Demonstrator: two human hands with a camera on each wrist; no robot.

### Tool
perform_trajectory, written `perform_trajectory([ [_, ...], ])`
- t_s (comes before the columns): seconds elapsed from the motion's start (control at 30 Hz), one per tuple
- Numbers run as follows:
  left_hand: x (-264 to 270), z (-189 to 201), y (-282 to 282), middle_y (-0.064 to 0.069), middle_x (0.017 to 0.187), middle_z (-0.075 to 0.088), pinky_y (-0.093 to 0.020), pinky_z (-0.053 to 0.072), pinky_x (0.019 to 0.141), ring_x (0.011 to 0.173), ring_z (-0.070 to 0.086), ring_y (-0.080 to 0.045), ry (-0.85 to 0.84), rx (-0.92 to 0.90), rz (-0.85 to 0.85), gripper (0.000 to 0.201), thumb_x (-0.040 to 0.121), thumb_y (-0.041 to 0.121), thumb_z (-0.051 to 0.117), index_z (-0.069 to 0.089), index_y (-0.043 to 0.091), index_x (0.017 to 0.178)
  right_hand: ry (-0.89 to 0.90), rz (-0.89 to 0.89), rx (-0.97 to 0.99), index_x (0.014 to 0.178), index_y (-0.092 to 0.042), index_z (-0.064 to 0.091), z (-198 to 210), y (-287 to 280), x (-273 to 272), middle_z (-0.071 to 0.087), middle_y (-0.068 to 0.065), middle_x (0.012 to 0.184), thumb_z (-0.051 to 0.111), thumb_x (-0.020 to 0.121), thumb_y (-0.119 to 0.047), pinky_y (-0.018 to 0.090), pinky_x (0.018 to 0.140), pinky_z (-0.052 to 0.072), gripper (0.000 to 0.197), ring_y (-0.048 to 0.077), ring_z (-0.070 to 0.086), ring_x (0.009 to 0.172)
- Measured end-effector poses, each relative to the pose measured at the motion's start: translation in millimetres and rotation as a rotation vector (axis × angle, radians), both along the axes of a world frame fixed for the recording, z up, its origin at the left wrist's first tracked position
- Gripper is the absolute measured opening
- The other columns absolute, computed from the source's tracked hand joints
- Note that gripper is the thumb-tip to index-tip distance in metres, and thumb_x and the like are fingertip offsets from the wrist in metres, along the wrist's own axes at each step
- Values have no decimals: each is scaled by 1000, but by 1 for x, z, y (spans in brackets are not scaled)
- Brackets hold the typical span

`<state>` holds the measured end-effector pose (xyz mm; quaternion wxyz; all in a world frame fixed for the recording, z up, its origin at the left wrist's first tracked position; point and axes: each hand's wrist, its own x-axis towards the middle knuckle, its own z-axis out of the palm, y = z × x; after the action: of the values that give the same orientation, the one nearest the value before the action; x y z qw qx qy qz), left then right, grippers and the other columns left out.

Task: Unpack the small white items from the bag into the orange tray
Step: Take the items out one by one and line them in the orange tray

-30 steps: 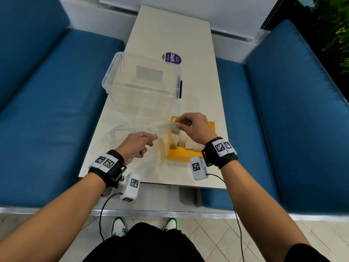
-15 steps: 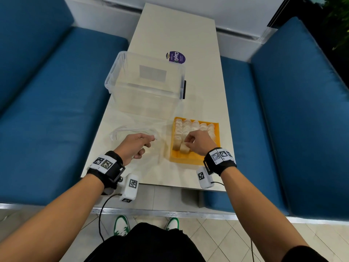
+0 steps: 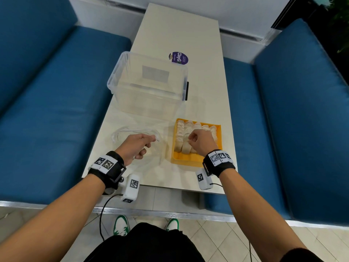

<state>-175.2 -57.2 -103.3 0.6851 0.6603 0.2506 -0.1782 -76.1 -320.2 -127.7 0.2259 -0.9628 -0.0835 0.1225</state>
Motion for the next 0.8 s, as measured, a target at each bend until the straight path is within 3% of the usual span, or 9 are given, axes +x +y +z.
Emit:
perform_trajectory([
  [0.07,0,1,-1,0,82,49,-22,27,44,54,39,-11,20,-35,12,31,98,36,69,70,6,105,-30,-28,35,91,-18,73,2,-2,0,68,-1,87,71,87,-11,18,69,45,8,15,64,84],
  [0.23,2,5,-1,2,71,43,-25,23,44,54,37,-15,96,-219,43,33,96,45,69,52,17,88,-97,-70,158,90,-16,72,23,-1,-6,68,-6,84,71,89,-13,2,69,37,4,1,57,77],
  [0.33,4,11,-2,-1,73,43,-25,24,45,54,39,-18,123,-444,67,22,91,31,62,49,18,79,-113,4,302,86,-18,73,38,17,-15,70,-8,81,73,86,-12,8,70,41,6,-3,59,70],
  [0.43,5,19,-6,-5,74,44,-29,25,52,60,38,-21,95,-577,87,2,80,16,49,48,14,80,-39,126,407,89,-14,75,53,41,-27,73,-4,83,74,89,-18,15,69,48,3,1,63,70],
  [0.53,6,21,-12,-7,74,47,-31,31,55,61,43,-21,39,-559,58,9,86,9,42,48,13,80,82,225,460,91,-12,75,67,63,-39,75,0,79,72,93,-35,16,62,48,23,0,63,63],
  [0.63,7,21,-17,-7,71,48,-32,38,59,63,47,-21,-19,-479,31,23,97,8,46,49,12,74,99,242,433,88,-15,75,68,77,-45,74,-3,76,76,87,-47,21,62,50,32,-1,61,59],
  [0.7,7,21,-18,-4,68,49,-33,39,63,65,48,-20,-57,-457,28,28,100,6,46,47,13,73,86,231,430,89,-13,74,65,79,-43,73,-1,76,81,84,-38,24,61,50,27,0,60,58],
  [0.8,5,20,-15,-6,70,46,-33,35,63,61,45,-18,-106,-357,-19,29,102,7,47,48,12,74,139,184,504,96,-5,74,65,76,-41,74,11,82,78,88,-21,20,58,51,18,12,64,58],
])
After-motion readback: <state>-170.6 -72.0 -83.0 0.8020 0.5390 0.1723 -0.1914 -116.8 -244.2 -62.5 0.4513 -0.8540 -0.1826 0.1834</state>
